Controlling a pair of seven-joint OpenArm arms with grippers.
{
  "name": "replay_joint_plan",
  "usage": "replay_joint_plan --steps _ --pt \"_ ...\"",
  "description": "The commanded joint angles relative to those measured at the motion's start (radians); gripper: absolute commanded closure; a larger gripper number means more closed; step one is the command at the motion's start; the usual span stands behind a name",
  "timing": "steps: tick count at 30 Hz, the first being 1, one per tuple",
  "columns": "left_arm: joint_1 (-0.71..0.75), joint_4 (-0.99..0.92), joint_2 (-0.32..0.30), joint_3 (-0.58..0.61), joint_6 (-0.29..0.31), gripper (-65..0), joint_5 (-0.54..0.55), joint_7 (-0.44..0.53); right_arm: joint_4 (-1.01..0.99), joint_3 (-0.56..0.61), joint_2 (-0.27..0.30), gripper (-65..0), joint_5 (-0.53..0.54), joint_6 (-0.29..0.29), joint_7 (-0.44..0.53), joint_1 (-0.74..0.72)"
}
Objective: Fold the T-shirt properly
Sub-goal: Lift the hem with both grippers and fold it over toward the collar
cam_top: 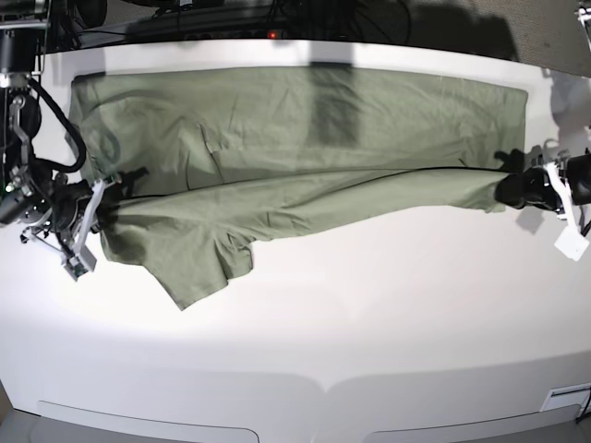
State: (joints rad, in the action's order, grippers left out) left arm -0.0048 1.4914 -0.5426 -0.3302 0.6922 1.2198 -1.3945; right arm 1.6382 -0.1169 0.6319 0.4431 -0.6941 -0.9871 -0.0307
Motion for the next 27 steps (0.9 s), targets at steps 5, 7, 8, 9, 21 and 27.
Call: replay_joint_plan --steps 5,7,8,9,21,27 --pt "0.028 0.050 -0.021 -0.062 -0.001 0.0 0.019 0.008 0.079 -0.020 0.022 0.0 -0.068 -0.004 0.027 0.063" --pt "0.044 0.050 -0.021 -0.081 -0.001 0.0 0.019 0.003 0.096 -0.043 0.022 0.0 -0.074 -0.004 0.035 0.094" --pt "0.054 0.050 -0.021 -0.089 -0.001 0.0 0.019 0.004 0.105 -0.058 0.022 0.0 -0.073 -0.004 0.040 0.109" --pt "0.060 0.050 -0.021 -0.090 -0.001 0.0 0.019 0.004 0.114 -0.073 0.022 0.0 -0.073 -0.004 0.040 0.122" --pt "0.111 0.050 -0.020 -0.090 0.000 0.0 0.011 0.006 0.162 -0.222 0.021 0.0 -0.062 -0.004 0.025 0.293" --pt "0.142 0.050 -0.020 -0.090 0.000 0.0 0.011 0.022 0.161 -0.222 0.016 0.0 -0.044 -0.004 0.019 0.331"
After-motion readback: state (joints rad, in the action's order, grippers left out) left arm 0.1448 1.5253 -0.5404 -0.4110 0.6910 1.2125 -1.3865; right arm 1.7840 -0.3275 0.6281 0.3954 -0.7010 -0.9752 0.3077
